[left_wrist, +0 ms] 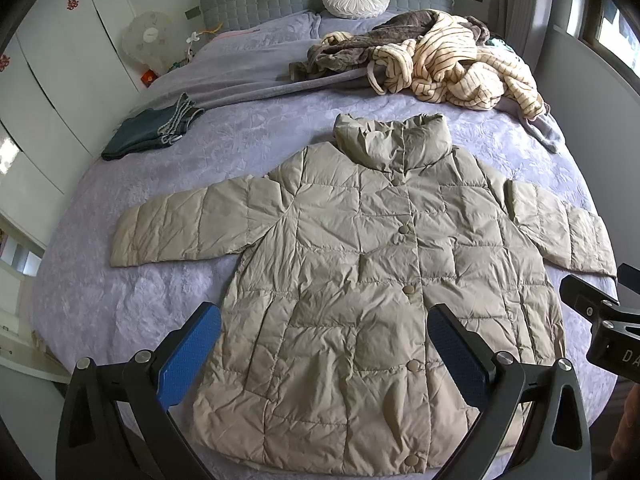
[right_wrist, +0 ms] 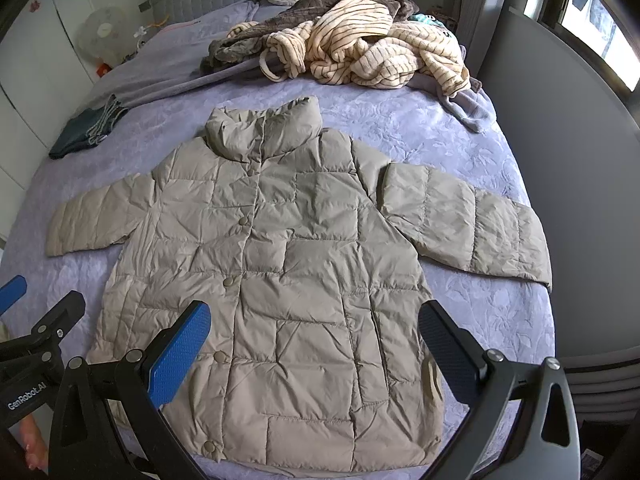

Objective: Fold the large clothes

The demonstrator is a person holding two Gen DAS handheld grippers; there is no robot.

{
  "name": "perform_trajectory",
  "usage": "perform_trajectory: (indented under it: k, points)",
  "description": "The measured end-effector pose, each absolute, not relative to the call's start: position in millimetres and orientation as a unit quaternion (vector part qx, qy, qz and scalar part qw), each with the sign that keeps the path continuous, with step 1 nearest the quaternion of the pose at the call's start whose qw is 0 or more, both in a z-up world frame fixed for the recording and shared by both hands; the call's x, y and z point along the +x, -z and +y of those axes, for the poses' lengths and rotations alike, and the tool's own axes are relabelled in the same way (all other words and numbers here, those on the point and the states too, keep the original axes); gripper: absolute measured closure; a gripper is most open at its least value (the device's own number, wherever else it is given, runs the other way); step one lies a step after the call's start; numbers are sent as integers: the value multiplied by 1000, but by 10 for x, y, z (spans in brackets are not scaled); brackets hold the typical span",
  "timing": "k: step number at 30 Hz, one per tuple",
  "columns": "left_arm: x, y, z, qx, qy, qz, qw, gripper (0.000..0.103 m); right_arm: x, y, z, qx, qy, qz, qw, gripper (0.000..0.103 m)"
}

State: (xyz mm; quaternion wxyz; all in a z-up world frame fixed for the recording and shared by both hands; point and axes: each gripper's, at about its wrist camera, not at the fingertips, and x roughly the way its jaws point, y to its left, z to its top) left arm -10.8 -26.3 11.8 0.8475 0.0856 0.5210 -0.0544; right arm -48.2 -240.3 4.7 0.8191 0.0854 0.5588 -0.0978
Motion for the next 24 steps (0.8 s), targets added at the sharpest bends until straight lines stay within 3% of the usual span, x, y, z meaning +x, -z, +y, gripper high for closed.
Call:
perform_trajectory:
  k: [24]
  points:
    - [-137, -102, -272, 88, 53, 519, 849, 0, -484, -45, -2389, 86, 97, 556, 821, 0]
